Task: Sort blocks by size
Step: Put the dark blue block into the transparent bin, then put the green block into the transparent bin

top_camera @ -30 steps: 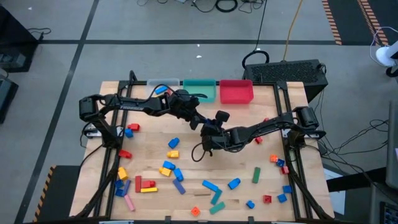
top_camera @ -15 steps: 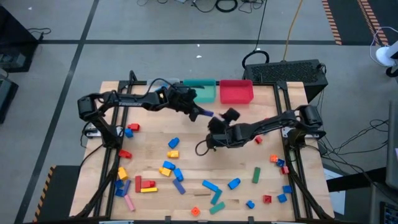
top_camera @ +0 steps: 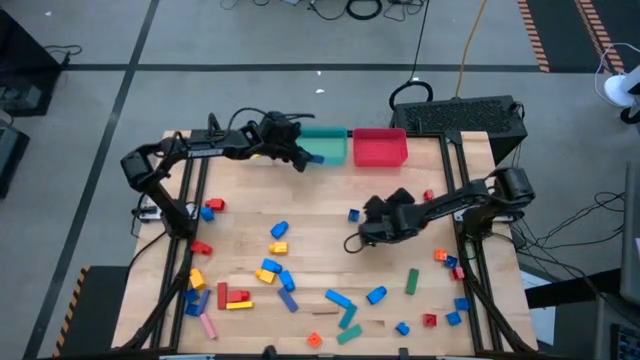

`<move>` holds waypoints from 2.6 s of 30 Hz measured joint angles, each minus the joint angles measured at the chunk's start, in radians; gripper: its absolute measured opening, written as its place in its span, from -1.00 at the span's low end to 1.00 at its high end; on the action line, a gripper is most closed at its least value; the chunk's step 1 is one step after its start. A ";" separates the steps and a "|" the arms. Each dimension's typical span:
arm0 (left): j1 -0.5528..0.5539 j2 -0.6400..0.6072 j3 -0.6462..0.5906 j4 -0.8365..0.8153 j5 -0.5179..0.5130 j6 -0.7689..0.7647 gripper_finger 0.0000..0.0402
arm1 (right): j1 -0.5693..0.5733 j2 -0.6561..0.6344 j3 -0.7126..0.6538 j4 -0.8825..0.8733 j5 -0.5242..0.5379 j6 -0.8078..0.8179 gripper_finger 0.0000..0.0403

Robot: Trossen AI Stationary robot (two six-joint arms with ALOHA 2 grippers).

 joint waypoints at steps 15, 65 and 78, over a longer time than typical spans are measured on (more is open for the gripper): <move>0.209 -0.136 0.001 -0.262 -0.147 0.243 -0.70 | 0.097 -0.170 -0.170 0.162 -0.136 0.247 0.18; 0.114 -0.367 -0.001 -0.369 -0.339 0.421 -0.24 | 0.429 -0.344 -0.168 -0.090 -0.584 0.956 0.18; -0.138 -0.415 -0.001 -0.379 -0.334 0.387 -0.24 | 0.544 -0.283 -0.168 -0.039 -0.609 1.330 0.18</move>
